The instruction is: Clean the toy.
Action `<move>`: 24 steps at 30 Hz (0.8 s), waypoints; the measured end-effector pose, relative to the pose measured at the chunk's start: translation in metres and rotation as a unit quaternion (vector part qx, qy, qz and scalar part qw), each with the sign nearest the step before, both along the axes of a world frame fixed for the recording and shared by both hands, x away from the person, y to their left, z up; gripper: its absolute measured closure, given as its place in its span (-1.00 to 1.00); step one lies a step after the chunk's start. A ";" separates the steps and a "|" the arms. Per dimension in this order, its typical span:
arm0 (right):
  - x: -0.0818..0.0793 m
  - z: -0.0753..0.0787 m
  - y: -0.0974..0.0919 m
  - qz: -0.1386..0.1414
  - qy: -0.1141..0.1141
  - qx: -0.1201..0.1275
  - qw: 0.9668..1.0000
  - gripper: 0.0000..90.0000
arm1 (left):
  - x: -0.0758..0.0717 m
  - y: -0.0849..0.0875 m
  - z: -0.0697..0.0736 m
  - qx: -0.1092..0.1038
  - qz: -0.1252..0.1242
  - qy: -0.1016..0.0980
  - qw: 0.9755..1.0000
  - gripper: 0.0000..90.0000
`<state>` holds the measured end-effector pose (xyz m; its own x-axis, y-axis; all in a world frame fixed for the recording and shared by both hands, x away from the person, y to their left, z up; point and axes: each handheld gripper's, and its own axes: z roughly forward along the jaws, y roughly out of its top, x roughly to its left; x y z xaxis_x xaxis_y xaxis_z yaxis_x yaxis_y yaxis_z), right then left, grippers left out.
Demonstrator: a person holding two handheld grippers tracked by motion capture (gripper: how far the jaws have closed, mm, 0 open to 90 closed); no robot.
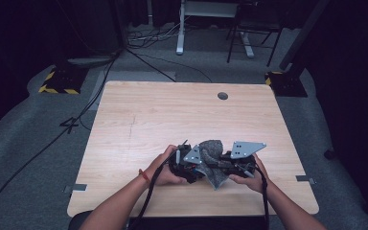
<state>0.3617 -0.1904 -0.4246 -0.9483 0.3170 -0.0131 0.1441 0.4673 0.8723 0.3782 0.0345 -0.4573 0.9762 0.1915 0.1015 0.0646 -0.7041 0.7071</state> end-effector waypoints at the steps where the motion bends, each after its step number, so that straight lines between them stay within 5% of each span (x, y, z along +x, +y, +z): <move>1: 0.000 0.000 0.000 -0.003 0.000 -0.001 1.000 0.75 | 0.000 0.001 0.001 -0.005 -0.001 0.001 1.000 -0.26; 14: 0.016 -0.018 -0.023 -0.060 0.024 -0.062 0.996 0.75 | -0.005 0.008 0.015 -0.038 -0.009 -0.011 0.999 -0.26; 24: 0.002 0.001 -0.016 -0.037 -0.003 -0.011 0.999 0.75 | -0.001 0.005 0.007 -0.020 -0.001 -0.005 1.000 -0.26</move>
<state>0.3633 -0.2062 -0.4233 -0.9219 0.3866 -0.0261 0.1746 0.4746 0.8627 0.3771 0.0395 -0.4501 0.9755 0.1936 0.1045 0.0553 -0.6754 0.7354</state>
